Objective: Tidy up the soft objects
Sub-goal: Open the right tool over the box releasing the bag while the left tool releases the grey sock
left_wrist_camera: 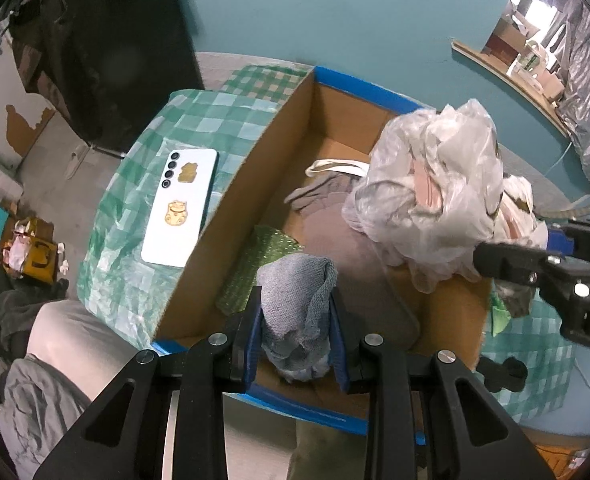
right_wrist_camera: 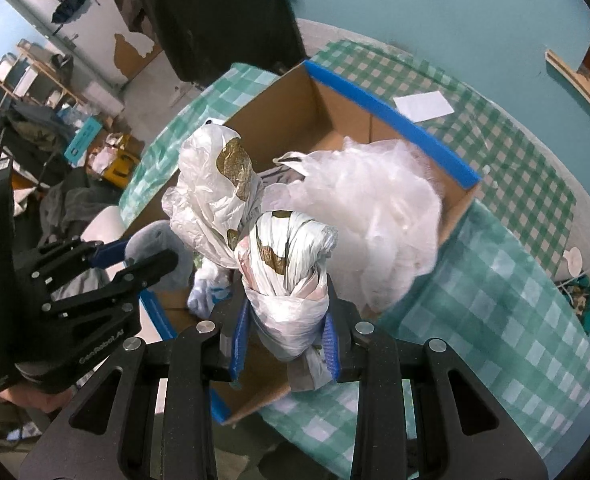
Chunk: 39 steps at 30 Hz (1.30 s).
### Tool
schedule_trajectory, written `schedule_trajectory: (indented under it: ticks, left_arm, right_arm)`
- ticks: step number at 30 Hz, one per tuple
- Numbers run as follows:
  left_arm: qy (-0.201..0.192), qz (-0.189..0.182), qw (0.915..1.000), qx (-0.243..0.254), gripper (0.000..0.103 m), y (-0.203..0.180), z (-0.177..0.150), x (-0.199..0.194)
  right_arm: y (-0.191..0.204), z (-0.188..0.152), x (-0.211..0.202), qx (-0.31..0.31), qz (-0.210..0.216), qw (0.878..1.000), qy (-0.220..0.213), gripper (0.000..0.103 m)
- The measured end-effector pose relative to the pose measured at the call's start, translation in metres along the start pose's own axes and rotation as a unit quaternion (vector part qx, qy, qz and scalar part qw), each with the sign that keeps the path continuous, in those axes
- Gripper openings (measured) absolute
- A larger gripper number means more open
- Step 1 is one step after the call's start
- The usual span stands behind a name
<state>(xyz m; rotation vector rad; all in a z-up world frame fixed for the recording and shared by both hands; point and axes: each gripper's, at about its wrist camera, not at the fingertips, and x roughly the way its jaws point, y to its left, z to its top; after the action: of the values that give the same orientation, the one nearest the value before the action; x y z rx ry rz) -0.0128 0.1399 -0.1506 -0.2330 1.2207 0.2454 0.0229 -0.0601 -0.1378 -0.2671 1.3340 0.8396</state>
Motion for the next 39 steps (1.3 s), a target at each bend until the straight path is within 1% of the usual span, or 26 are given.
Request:
schedule_trajectory:
  ticks: [6, 9, 12, 14, 16, 22, 25, 26, 28, 39]
  left_arm:
    - [0.009, -0.004, 0.9999, -0.001, 0.030, 0.008, 0.001, 0.010]
    - [0.010, -0.003, 0.9999, 0.004, 0.032, 0.009, 0.000, 0.012]
    - [0.011, -0.006, 0.9999, 0.005, 0.037, 0.009, -0.001, 0.012]
    - [0.012, -0.008, 0.9999, 0.005, 0.038, 0.009, -0.001, 0.013]
    - [0.013, -0.007, 0.9999, 0.008, 0.039, 0.008, -0.001, 0.014]
    - [0.012, -0.007, 0.9999, 0.006, 0.041, 0.008, 0.001, 0.014]
    - [0.010, -0.007, 0.9999, 0.007, 0.042, 0.006, 0.002, 0.012]
    - [0.008, -0.006, 0.9999, 0.007, 0.047, 0.005, 0.003, 0.011]
    - [0.003, -0.005, 0.9999, 0.009, 0.053, 0.002, 0.003, 0.010]
    - [-0.005, -0.007, 0.9999, 0.015, 0.053, -0.016, 0.001, -0.003]
  right_arm:
    - [0.008, 0.003, 0.013, -0.004, 0.003, 1.000, 0.017, 0.030]
    - [0.010, 0.004, 0.017, -0.007, -0.003, 1.000, 0.025, 0.032]
    - [0.009, 0.005, 0.017, 0.000, -0.004, 1.000, 0.026, 0.032]
    - [0.008, 0.005, 0.015, 0.001, -0.005, 1.000, 0.026, 0.032]
    - [0.008, 0.006, 0.015, 0.001, -0.004, 1.000, 0.027, 0.037]
    - [0.011, 0.006, 0.007, -0.006, -0.003, 1.000, 0.019, 0.045]
    - [0.009, 0.007, 0.004, -0.003, -0.002, 1.000, 0.018, 0.045]
    - [0.008, 0.007, 0.002, -0.003, -0.002, 1.000, 0.017, 0.045]
    - [0.006, 0.006, -0.001, -0.002, -0.003, 1.000, 0.015, 0.045]
    - [-0.018, -0.003, -0.018, 0.016, -0.009, 1.000, 0.003, 0.045]
